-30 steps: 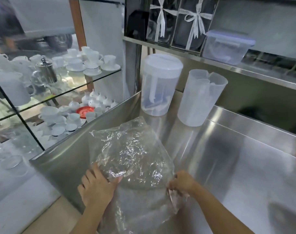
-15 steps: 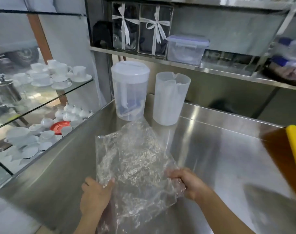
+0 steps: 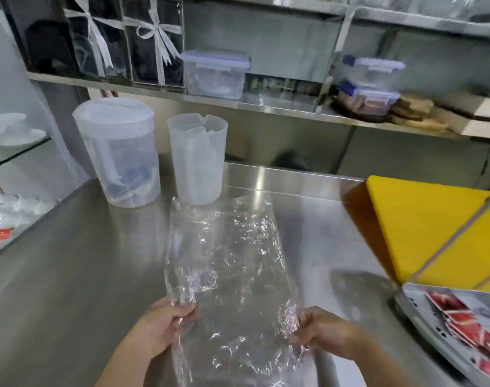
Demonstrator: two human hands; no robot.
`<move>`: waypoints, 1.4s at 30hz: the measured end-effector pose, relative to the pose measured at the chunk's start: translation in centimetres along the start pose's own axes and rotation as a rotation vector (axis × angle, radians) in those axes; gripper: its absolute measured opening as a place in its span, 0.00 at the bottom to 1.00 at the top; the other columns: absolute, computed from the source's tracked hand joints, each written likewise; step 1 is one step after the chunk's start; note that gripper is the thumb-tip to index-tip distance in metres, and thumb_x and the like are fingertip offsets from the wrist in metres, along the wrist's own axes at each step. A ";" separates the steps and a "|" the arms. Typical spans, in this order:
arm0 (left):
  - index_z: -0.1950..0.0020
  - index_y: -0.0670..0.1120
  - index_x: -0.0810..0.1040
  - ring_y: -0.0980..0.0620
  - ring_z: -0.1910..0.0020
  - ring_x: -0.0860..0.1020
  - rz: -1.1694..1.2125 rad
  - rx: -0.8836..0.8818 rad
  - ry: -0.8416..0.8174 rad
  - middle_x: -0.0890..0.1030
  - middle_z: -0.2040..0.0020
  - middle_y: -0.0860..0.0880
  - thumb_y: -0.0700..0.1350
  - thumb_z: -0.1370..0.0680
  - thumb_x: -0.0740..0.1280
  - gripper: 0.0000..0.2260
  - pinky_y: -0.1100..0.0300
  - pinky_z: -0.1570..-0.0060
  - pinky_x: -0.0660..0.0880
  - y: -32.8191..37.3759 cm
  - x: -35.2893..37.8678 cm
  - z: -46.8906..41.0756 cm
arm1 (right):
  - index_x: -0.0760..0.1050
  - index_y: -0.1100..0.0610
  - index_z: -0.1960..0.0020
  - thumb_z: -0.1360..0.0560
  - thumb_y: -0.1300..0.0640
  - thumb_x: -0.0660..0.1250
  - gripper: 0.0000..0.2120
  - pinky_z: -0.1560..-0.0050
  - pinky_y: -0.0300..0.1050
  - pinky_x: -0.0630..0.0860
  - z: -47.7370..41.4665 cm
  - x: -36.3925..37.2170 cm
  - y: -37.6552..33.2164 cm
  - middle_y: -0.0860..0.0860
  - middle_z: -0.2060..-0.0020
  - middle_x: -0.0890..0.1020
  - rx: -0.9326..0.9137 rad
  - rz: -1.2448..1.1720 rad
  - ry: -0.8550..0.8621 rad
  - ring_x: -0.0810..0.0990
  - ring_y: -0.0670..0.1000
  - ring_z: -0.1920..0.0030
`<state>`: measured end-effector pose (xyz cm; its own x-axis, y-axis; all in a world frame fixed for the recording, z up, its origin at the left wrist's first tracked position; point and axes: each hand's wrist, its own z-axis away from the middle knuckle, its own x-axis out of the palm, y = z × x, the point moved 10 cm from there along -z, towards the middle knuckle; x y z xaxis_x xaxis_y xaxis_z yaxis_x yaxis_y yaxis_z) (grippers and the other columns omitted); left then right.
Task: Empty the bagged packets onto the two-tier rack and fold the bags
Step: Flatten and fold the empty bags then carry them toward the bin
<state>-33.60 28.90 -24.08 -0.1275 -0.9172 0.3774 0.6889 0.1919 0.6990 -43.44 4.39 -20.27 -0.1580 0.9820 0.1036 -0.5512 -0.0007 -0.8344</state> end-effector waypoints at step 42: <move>0.53 0.40 0.75 0.57 0.82 0.69 -0.510 0.093 -0.187 0.78 0.71 0.46 0.37 0.26 0.68 0.04 0.66 0.81 0.69 2.6 11.8 0.5 | 0.76 0.64 0.52 0.29 0.71 0.64 0.08 0.67 0.31 0.78 2.1 -17.4 -8.0 0.50 0.59 0.87 -0.399 -0.513 0.539 0.83 0.41 0.66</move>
<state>-33.68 18.76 -17.50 -0.5593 -0.8257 0.0727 0.4420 -0.2229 0.8689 -37.97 -13.07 -14.25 0.5011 0.7983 0.3341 -0.1017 0.4377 -0.8934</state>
